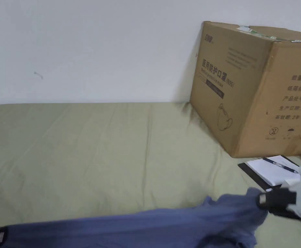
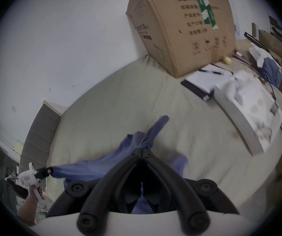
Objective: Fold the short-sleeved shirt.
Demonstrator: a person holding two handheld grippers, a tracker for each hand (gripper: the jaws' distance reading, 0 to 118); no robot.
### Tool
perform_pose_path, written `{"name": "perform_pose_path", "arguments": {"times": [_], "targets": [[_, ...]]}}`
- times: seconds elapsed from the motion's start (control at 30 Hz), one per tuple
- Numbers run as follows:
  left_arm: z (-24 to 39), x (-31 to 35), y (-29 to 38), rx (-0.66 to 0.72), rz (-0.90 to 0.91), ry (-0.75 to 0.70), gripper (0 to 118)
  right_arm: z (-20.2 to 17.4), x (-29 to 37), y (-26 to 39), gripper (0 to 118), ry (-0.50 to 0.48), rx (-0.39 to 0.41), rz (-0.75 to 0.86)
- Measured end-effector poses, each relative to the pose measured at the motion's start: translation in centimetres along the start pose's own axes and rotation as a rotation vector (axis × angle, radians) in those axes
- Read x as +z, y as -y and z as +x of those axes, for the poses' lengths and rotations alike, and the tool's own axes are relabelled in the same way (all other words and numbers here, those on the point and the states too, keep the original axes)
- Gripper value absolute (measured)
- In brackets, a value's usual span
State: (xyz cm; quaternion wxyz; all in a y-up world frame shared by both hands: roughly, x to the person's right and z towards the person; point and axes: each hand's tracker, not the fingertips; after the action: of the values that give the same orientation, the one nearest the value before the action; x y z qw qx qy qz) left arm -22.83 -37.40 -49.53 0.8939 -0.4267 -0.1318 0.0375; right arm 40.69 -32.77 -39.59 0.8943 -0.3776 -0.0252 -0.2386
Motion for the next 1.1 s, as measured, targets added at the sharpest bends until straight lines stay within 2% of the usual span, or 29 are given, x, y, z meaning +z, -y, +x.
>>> {"name": "perform_pose_path", "arguments": {"times": [0.13, 0.23, 0.33, 0.4, 0.43, 0.47, 0.5, 0.53, 0.57, 0.6, 0.63, 0.67, 0.73, 0.83, 0.9, 1.0, 1.03, 1.07, 1.1], "targets": [[-0.6, 1.6, 4.7, 0.035, -0.040, 0.031, 1, 3.0, 2.2, 7.8, 0, 0.042, 0.004, -0.095], [-0.3, 1.9, 7.4, 0.004, -0.078, 0.042, 1, 4.7, 1.7, 12.0, 0, 0.073, -0.013, -0.146], [-0.2, 1.5, 8.9, -0.037, -0.103, 0.019, 1, 5.4, 0.3, 13.8, 0, 0.096, -0.034, -0.158], [-0.7, 0.9, 9.7, -0.031, -0.110, 0.025, 7, 5.3, -0.8, 14.3, 1, 0.112, -0.041, -0.140], [-0.7, 0.7, 9.9, -0.039, -0.120, 0.017, 25, 5.2, -1.2, 14.3, 8, 0.144, -0.033, -0.121], [-0.8, 0.8, 10.3, -0.037, -0.120, -0.001, 53, 5.0, -1.4, 14.2, 24, 0.190, -0.010, -0.104], [-1.0, 1.1, 10.4, -0.034, -0.113, -0.014, 84, 4.7, -1.3, 14.0, 46, 0.232, 0.001, -0.082], [-1.3, 1.4, 10.5, -0.027, -0.107, -0.034, 113, 4.4, -1.0, 13.9, 88, 0.256, 0.011, -0.053], [-1.6, 2.1, 10.4, 0.001, -0.089, -0.068, 118, 4.2, -0.5, 13.6, 112, 0.268, 0.028, -0.029], [-1.7, 3.1, 10.4, 0.036, -0.062, -0.077, 118, 3.9, 0.0, 13.3, 117, 0.265, 0.037, -0.017], [-1.9, 4.3, 10.2, 0.072, -0.009, -0.040, 118, 3.4, 0.7, 13.0, 113, 0.255, 0.049, -0.004], [-1.8, 5.6, 9.8, 0.109, 0.028, -0.017, 118, 2.5, 2.3, 12.8, 111, 0.230, 0.064, 0.089], [-0.5, 8.4, 9.2, 0.140, 0.121, 0.019, 118, 0.4, 4.7, 11.8, 111, 0.168, 0.096, 0.149], [3.9, 12.4, 8.5, 0.069, 0.330, 0.055, 118, -5.5, 7.2, 11.2, 116, 0.062, 0.210, 0.298], [7.4, 13.9, 8.4, 0.042, 0.499, 0.030, 117, -10.3, 8.3, 11.9, 116, 0.024, 0.314, 0.494], [10.8, 14.7, 8.4, 0.015, 0.725, -0.030, 115, -15.7, 8.7, 13.6, 113, -0.011, 0.452, 0.703], [11.6, 14.8, 8.4, 0.006, 0.762, -0.054, 106, -16.8, 8.7, 14.0, 102, -0.017, 0.476, 0.753], [12.4, 15.1, 8.4, -0.008, 0.801, -0.083, 84, -17.9, 8.7, 14.5, 84, 0.003, 0.491, 0.806], [13.1, 15.2, 8.3, -0.028, 0.817, -0.113, 46, -18.3, 8.5, 14.7, 51, 0.039, 0.472, 0.838]]}}
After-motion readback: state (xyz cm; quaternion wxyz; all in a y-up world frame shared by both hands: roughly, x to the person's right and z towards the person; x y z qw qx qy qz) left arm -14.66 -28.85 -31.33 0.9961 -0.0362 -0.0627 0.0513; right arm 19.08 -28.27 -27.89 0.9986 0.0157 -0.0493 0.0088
